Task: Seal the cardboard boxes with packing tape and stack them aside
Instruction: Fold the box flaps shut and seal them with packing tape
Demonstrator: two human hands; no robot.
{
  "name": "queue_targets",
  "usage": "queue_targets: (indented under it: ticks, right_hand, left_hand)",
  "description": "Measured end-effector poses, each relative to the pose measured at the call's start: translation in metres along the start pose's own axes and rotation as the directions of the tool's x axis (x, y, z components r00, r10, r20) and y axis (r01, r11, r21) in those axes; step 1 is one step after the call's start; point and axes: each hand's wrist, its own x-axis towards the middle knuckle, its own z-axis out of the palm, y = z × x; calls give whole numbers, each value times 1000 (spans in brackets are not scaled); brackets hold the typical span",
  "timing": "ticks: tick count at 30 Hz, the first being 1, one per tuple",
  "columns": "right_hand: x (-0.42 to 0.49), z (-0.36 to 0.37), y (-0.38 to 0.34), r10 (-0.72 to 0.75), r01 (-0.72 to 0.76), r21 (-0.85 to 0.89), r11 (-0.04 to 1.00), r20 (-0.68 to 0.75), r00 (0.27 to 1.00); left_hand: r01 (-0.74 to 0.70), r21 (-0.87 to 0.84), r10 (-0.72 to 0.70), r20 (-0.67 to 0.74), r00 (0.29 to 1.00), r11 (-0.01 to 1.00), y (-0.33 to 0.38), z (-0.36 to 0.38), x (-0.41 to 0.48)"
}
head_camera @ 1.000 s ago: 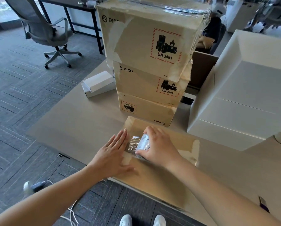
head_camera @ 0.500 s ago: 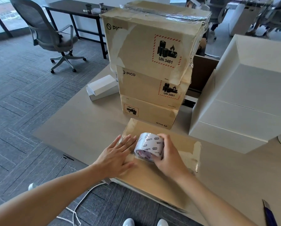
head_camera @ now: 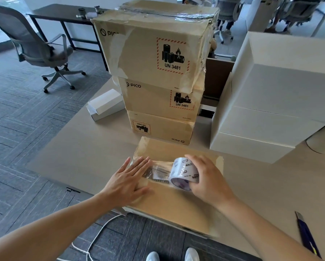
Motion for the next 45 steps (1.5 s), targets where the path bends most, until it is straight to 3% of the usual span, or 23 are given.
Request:
queue_targets:
  ticks: [8, 13, 22, 25, 27, 29, 33, 45]
  right_hand:
    - [5, -14, 3, -71, 74, -373, 925, 21, 997]
    - [5, -4, 10, -103, 63, -427, 902, -72, 992]
    - [5, 4, 5, -31, 25, -384, 923, -8, 1000]
    - [6, 4, 1, -7, 10, -368, 930, 9, 1000]
    - [4, 0, 1, -2, 2, -374, 927, 1, 1000]
    - [2, -2, 2, -1, 0, -378, 926, -1, 1000]
    - [3, 2, 4, -9, 4, -371, 929, -13, 1000]
    - [11, 10, -5, -11, 19, -241, 970, 35, 999]
  left_hand:
    - [-14, 32, 14, 26, 1000, 999, -1, 2, 1]
    - [-17, 27, 17, 27, 999, 999, -1, -1, 2]
    - [-59, 159, 50, 60, 997, 986, 3, -2, 4]
    - [-97, 154, 97, 11, 995, 983, 20, -4, 9]
    - [-3, -10, 3, -38, 999, 1000, 41, -8, 18]
    - [134, -120, -135, -2, 991, 984, 58, -7, 27]
    - [231, 3, -230, 88, 969, 973, 69, 8, 33]
    - [11, 86, -14, 36, 999, 996, 61, 12, 31]
